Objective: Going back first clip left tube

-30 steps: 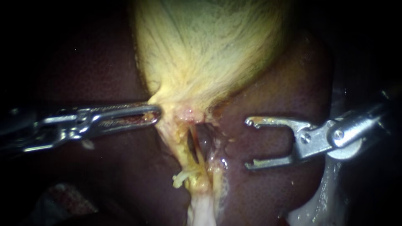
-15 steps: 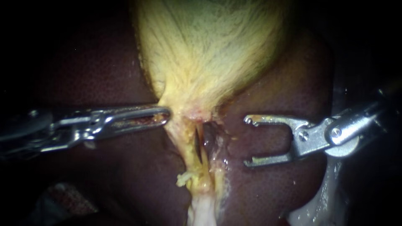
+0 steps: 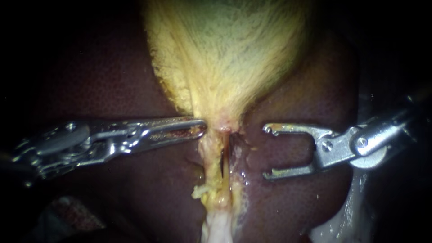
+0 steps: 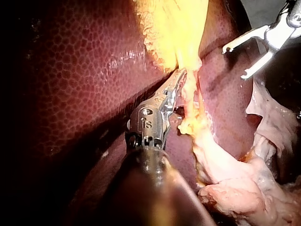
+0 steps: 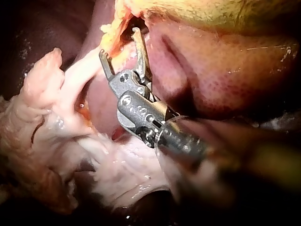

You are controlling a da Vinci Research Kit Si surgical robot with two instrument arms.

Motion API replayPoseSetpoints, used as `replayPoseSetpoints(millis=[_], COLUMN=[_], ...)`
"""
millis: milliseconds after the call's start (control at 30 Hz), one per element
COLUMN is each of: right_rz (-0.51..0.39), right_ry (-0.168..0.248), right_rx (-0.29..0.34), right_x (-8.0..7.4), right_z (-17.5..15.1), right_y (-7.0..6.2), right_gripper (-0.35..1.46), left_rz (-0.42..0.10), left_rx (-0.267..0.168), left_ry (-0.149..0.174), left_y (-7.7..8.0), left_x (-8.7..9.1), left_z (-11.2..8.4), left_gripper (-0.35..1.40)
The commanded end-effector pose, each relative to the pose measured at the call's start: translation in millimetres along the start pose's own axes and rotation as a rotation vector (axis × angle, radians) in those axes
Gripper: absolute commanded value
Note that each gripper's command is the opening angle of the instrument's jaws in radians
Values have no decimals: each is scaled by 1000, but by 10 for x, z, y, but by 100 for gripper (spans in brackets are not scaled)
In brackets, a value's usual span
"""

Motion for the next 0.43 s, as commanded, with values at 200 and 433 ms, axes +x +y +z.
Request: replayPoseSetpoints(millis=[200, 433], right_rz=[-6, -6], right_ry=[0, 0], right_rx=[0, 0], right_x=[0, 0], right_z=[0, -1], right_y=[0, 0], right_gripper=[60, 60], left_rz=[0, 0], left_rx=[0, 0], left_ry=[0, 0], left_y=[0, 1], left_x=[0, 0], left_z=[0, 1], left_gripper=[-35, -35])
